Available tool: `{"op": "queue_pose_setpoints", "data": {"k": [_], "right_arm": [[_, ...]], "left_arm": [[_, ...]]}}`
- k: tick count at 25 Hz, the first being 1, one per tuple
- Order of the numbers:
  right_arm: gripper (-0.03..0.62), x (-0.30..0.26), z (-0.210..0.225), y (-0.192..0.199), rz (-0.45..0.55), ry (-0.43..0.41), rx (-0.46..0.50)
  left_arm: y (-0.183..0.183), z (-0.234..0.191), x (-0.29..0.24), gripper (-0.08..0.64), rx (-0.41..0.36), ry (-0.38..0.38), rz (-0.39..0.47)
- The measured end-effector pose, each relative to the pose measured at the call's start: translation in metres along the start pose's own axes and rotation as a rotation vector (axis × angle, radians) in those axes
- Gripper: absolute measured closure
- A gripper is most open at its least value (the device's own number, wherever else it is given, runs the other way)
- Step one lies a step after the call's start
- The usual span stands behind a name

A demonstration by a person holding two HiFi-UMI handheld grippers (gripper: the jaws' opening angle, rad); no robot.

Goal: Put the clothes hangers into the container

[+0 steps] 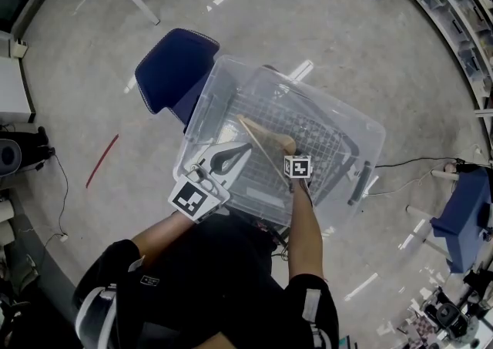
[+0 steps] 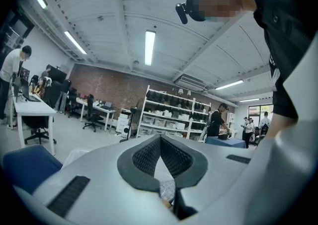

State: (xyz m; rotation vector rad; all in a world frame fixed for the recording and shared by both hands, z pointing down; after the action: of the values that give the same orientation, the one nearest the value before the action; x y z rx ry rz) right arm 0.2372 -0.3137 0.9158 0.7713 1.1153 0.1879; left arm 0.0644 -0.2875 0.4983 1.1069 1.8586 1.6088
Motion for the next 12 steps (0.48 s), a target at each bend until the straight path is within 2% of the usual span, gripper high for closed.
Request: {"op": "queue_pose_setpoints", "data": {"k": [4,12], "right_arm": [[0.411,-0.001,0.006,0.007,-0.032,0.045,-0.001],[0.403,-0.006,0.009,0.03,-0.096,0.049,-0.008]], "left_arm": [[0.003,-0.001,0.0,0.537,-0.008,0.0,-0.03],[0.006,0.0,0.0,0.537,-0.003,0.0,-0.019]]}}
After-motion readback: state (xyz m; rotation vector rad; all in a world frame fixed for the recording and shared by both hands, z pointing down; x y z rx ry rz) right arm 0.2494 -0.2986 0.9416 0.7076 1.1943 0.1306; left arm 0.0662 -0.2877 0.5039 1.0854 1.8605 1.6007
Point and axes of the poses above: the fingertips, and each gripper's own axes: x backward along the fingers, z to its right, y out of its underside, the point moved 2 cm from there along x, backward along the fingers, and after that the axes turned 14 degrees about z, right-handed, at the moved point
